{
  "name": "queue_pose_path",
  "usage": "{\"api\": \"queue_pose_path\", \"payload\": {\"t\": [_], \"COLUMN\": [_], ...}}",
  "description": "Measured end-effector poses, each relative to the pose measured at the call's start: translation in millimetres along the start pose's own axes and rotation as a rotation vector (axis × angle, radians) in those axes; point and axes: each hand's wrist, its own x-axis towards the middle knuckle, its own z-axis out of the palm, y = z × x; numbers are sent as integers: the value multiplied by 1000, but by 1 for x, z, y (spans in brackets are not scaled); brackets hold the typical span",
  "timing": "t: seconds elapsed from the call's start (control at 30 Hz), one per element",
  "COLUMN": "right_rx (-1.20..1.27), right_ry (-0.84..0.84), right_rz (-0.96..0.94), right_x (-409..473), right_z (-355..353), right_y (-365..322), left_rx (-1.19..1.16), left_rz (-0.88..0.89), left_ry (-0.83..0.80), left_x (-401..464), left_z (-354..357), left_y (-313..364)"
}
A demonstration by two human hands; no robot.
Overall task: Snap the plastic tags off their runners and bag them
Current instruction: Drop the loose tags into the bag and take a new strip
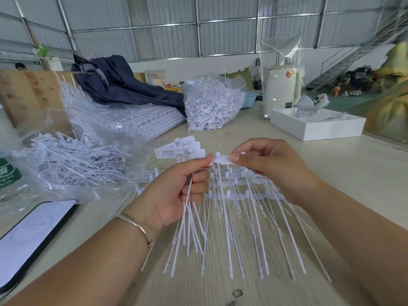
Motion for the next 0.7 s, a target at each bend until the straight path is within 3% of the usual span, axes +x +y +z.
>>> {"api": "queue_pose_path", "payload": {"t": [0.37, 0.6, 0.7], "right_rx": [-2, -103, -182], "right_ry": [-61, -103, -102], "right_rz": [-3, 39, 61], "right_x": [0, -1, -2], "right_z": [-5, -15, -12], "right_y": [-3, -10, -11], "left_rx": [172, 354, 466], "left_rz": [38, -45, -98], "left_ry": [-15, -45, 16], "left_x": [-1, -5, -3], "left_z": [0, 2, 1], "left_y": [2, 2, 1]}}
